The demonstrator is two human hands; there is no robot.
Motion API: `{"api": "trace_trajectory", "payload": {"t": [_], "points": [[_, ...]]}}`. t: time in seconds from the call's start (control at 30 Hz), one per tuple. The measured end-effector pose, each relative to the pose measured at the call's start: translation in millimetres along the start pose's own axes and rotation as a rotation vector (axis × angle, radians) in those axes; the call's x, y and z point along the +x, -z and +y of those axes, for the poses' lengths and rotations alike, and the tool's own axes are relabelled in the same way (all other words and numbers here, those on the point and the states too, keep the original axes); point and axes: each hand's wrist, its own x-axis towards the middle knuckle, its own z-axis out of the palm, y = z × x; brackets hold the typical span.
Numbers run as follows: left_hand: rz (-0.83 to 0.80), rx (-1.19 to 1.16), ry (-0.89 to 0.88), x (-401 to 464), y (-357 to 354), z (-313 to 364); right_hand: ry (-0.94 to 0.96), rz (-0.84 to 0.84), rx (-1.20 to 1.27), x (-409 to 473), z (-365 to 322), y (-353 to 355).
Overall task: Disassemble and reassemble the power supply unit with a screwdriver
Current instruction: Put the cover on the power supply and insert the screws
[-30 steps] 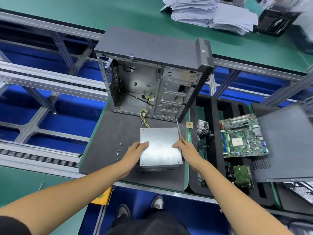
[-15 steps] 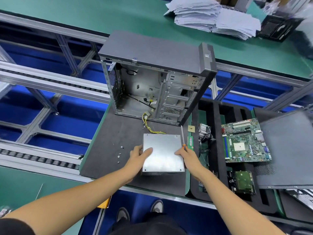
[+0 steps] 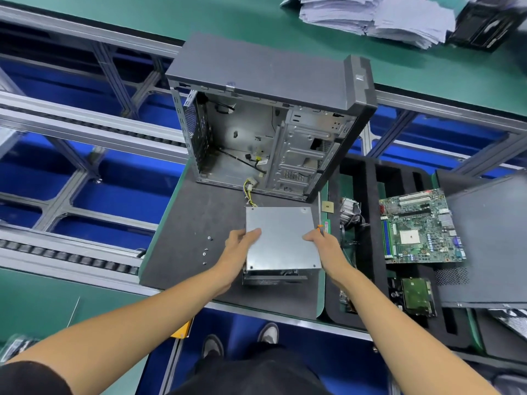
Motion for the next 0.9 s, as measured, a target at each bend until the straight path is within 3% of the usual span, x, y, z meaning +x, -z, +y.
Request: {"api": "trace_trajectory", "payload": {"t": [0.53,0.77,0.9], "points": [[-0.032,-0.053,0.021,4,3,-2,-0.039,-0.094,-0.086,-7,0,2],[-0.012,-0.264,0.138,-2,-4,0,-0.119,-0.099,0.066,8,-8,0],[0.001,-0.269,0.123,-2,-2,-7,-0.133,-0.101,0.075,18,-7,-6]]}}
